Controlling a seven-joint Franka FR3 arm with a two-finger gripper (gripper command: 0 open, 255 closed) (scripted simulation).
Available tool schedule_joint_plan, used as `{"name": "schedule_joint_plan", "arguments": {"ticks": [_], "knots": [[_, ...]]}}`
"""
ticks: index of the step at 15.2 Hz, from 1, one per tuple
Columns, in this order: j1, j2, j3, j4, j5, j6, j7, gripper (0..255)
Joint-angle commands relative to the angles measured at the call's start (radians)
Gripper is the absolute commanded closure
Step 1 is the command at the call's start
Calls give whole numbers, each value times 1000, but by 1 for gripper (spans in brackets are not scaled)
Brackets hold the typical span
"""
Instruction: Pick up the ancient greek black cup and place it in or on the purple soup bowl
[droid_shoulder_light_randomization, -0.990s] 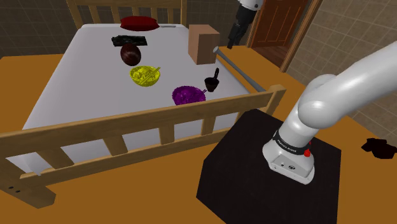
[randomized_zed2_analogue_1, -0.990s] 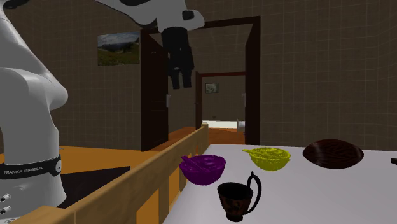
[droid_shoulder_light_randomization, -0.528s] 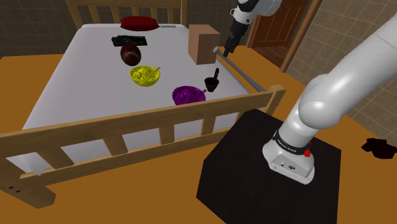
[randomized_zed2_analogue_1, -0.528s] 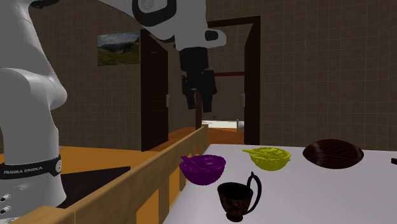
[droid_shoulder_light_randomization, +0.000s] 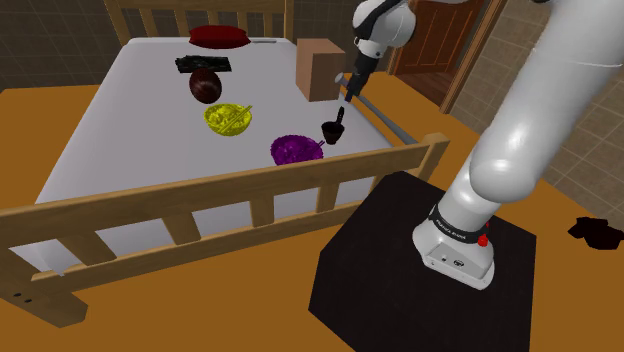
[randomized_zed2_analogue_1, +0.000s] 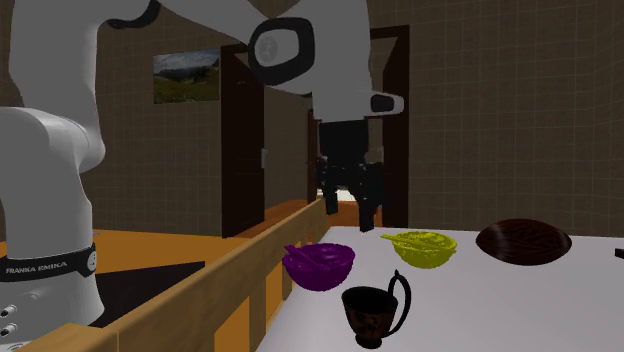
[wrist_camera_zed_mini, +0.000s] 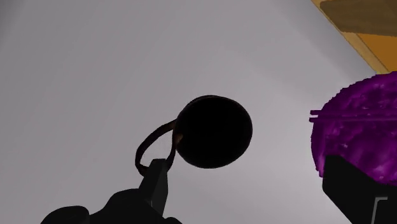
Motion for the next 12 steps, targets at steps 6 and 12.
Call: {"name": "schedule_joint_plan", "arguments": {"ticks": [6,12], "knots": [[-103,316,40,205,229,-4,-216,0],[-146,428,81,265,298,23,-269,0]]}}
